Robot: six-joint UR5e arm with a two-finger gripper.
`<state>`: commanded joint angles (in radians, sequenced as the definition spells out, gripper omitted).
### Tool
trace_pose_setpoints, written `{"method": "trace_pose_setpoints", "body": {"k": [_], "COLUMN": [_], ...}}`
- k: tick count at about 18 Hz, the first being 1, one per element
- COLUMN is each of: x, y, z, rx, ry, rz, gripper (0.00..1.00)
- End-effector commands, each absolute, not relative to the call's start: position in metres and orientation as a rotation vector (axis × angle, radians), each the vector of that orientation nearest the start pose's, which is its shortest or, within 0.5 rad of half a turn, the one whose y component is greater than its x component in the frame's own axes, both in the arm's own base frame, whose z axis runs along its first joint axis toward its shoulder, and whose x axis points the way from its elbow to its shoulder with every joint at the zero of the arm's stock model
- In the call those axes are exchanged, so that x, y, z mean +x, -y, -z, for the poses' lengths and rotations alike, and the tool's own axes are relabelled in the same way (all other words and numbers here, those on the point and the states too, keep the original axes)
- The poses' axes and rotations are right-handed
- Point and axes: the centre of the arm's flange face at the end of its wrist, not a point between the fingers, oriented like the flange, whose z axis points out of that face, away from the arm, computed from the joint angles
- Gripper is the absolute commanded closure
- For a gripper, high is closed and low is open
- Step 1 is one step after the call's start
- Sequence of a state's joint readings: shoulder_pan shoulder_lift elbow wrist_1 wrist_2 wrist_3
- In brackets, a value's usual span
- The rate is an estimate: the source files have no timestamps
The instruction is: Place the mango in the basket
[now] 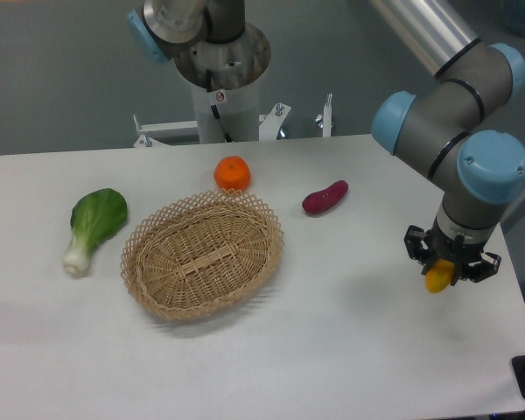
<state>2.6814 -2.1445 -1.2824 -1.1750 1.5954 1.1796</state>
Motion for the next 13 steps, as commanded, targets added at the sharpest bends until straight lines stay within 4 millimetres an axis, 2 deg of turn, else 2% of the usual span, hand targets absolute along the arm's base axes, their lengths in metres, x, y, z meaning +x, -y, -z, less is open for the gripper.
{"method": "trace_pose_setpoints", "body": {"k": [11, 13], "x": [-0.584, -0.574], "y": [-0.436, -0.437], "z": [-0.32, -0.315], "rx": [-3.108, -3.116], "ry": [-0.11, -0.123], "rz": [-0.167, -0.149], "gripper": [0.58, 0.57]}}
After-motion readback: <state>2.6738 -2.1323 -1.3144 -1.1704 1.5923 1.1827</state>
